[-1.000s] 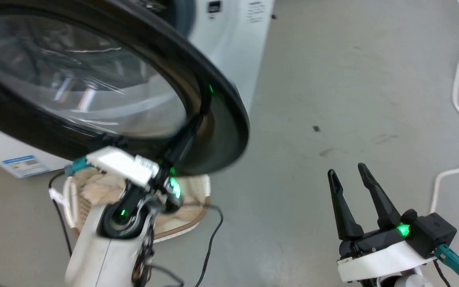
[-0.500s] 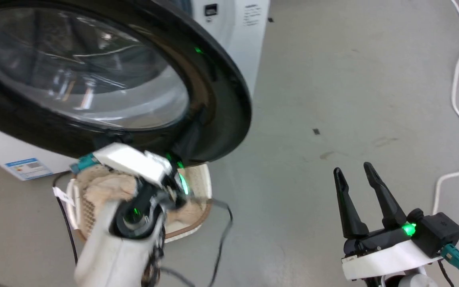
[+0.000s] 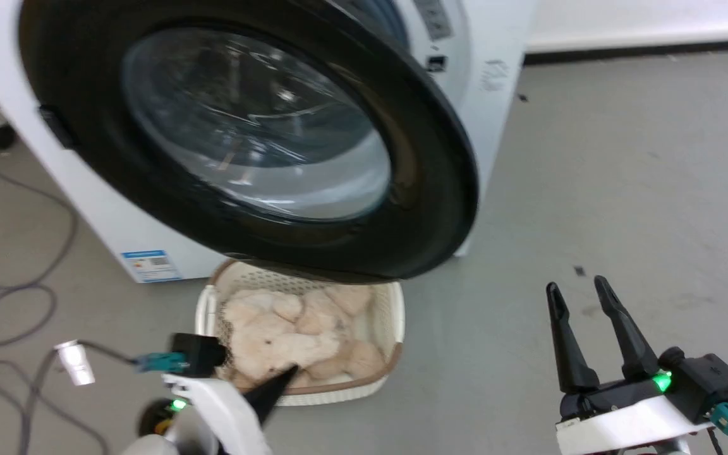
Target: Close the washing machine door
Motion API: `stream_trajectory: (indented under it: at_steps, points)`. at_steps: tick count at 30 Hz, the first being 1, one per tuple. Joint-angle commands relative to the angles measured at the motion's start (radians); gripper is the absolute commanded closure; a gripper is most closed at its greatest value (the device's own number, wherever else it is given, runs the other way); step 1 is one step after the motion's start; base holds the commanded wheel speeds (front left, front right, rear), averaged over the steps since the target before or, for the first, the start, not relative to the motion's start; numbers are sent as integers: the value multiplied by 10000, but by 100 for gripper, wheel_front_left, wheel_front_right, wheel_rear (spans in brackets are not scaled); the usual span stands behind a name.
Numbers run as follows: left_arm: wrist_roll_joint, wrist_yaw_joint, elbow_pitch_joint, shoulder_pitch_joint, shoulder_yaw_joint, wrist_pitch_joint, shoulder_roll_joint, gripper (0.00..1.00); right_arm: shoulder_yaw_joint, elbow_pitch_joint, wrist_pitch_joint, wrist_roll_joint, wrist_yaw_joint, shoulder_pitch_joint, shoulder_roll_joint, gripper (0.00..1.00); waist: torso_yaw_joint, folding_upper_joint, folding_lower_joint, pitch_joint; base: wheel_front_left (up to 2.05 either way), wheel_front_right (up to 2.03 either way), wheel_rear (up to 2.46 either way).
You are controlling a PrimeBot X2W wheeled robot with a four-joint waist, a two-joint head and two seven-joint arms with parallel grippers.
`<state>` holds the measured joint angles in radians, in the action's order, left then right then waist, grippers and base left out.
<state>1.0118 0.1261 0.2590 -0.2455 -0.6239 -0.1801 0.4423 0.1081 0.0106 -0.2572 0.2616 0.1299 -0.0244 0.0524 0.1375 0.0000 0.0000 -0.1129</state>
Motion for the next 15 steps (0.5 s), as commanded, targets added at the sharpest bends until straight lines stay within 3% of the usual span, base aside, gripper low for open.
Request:
stream_trajectory:
  at_steps: [1,7,11,15]
  points:
    - [-467,42,105,39,128,806,175,100,-63,2,-46,-91,8,120,-22,0,-554,0,0,391,0,0,0]
    - [-1885,-836,25,144,1295,4125,199,100,-227,-44,-46,-174,8,280,-22,0,-1201,0,0,610,0,0,0]
    - [-2963,-1435,-1079,600,2768,4408,-293,100,-295,-103,-46,-274,8,338,-22,0,-1497,0,0,611,0,0,0]
    - [-4515,-1542,-2362,1611,4101,4415,-1202,100,-271,-108,-46,-346,8,403,-22,0,-1653,0,0,603,0,0,0]
